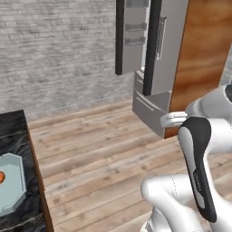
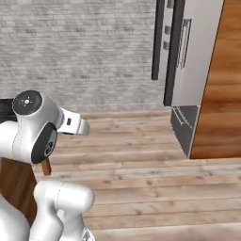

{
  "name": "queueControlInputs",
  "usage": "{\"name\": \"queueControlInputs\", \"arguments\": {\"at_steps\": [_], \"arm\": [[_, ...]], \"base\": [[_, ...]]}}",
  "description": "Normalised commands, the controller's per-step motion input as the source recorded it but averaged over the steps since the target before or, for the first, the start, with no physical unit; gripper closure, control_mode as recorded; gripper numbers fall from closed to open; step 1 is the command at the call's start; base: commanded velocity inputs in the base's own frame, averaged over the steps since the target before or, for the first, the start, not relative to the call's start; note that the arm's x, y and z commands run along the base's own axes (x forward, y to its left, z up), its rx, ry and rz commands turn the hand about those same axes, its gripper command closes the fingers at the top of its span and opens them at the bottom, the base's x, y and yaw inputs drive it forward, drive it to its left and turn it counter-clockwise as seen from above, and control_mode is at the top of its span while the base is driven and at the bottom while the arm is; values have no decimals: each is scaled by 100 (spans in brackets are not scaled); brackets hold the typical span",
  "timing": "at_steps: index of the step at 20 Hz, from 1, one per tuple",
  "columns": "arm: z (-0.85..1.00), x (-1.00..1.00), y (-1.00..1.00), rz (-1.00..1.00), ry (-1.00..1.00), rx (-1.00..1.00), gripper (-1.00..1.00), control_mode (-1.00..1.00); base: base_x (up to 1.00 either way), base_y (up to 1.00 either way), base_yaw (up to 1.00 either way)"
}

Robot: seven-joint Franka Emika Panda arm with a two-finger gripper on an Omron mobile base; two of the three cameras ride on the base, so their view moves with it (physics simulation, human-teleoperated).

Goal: Place one squash and one fish in each tupperware on the nearby counter, to pack two identical lunches.

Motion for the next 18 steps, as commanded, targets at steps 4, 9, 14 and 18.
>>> {"name": "queueControlInputs", "arguments": {"at_steps": [4,9,14,18], "arm": [[0,0,0,0,0,0,-100,100],[0,0,0,0,0,0,-100,100],[0,0,0,0,0,0,-100,100],[0,0,0,0,0,0,-100,100]], "base": [[73,0,-27],[76,0,-31],[99,-2,-18],[90,0,-20]]}}
